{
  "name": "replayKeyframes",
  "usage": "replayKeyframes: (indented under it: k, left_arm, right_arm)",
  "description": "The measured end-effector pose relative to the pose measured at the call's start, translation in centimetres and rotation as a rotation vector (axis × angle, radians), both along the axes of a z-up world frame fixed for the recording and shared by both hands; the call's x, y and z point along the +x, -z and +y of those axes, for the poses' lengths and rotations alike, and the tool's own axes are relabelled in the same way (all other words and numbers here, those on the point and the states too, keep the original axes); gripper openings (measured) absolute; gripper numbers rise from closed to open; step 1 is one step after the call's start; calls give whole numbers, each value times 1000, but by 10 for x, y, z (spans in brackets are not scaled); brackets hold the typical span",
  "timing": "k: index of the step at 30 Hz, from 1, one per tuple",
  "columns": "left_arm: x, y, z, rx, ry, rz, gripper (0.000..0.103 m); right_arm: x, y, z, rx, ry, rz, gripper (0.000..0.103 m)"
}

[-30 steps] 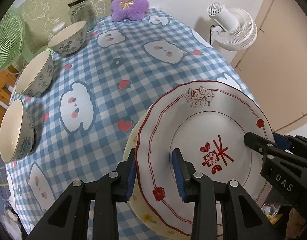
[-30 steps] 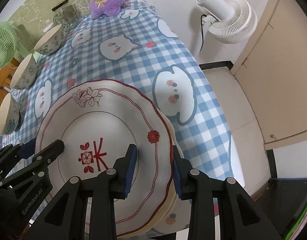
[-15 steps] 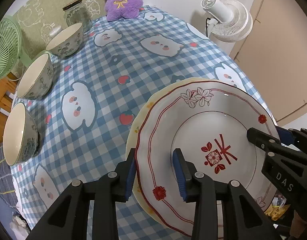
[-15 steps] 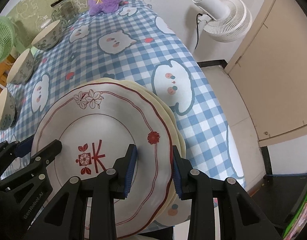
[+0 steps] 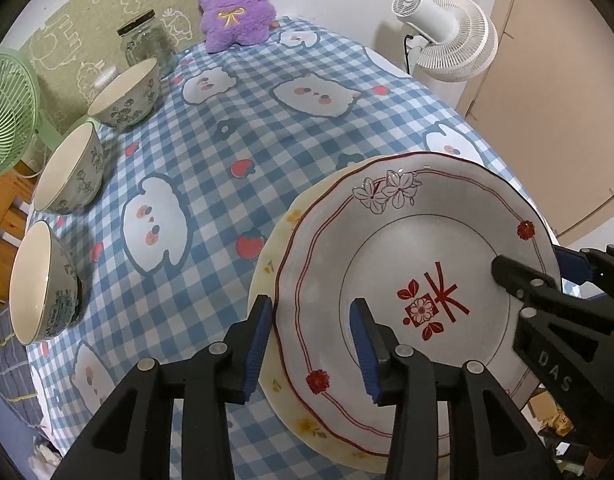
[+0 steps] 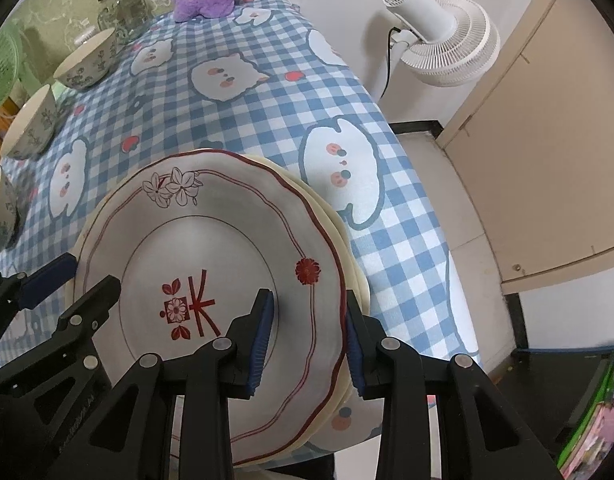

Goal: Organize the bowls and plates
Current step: 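Lower the red-rimmed plate onto the yellow-flowered plates with both grippers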

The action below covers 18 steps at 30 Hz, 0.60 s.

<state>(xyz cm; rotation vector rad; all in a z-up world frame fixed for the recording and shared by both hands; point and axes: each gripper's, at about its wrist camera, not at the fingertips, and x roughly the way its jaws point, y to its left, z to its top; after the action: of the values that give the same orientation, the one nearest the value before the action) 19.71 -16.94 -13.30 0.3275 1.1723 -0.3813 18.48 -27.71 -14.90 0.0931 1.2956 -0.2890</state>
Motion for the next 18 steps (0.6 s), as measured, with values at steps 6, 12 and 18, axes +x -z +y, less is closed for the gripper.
replayKeyframes:
  k: [6, 12, 18]
  left_arm:
    - [1, 1, 1, -14, -8, 2, 41]
    - [1, 0, 5, -30, -18, 7, 41]
    - [5, -2, 8, -43, -43, 17, 47]
  right_arm:
    - [3, 3, 3, 10, 0, 12, 64]
    - [3, 2, 0, -6, 22, 13, 65]
    - [8, -14, -1, 19, 29, -37, 65]
